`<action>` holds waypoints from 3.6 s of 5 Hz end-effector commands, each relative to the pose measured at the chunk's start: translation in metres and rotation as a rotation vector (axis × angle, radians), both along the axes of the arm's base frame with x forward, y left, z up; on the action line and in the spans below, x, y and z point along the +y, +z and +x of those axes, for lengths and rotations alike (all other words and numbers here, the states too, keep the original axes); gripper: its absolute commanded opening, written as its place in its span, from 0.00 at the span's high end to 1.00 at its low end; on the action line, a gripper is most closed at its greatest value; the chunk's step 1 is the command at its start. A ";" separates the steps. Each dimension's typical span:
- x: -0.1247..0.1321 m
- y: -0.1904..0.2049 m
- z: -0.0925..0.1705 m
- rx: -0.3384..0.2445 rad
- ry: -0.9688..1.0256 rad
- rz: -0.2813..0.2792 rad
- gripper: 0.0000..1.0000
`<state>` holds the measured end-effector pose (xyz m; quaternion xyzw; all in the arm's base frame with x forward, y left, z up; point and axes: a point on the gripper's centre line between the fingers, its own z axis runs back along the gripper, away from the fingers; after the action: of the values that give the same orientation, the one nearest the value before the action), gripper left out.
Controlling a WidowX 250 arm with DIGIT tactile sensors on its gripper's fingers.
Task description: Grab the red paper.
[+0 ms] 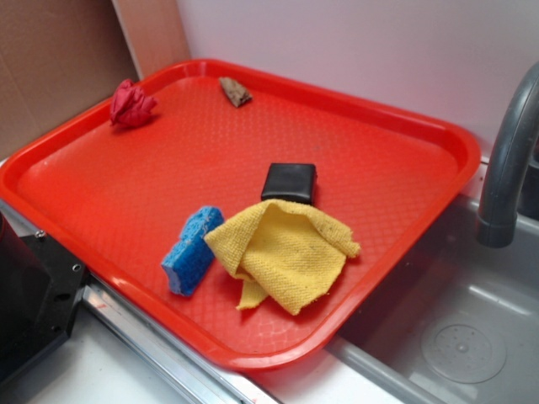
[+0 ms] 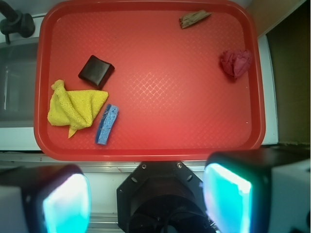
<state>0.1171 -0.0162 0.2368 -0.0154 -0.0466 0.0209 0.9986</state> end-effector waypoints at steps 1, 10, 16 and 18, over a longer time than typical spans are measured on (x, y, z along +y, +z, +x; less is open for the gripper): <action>0.000 0.000 0.000 0.000 0.000 0.000 0.00; 0.149 -0.174 0.087 -0.116 0.835 0.113 0.00; 0.167 -0.208 0.127 -0.169 0.820 0.194 1.00; 0.164 -0.210 0.126 -0.162 0.817 0.209 1.00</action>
<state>0.2471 0.1432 0.0183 0.1051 -0.1177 0.4126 0.8971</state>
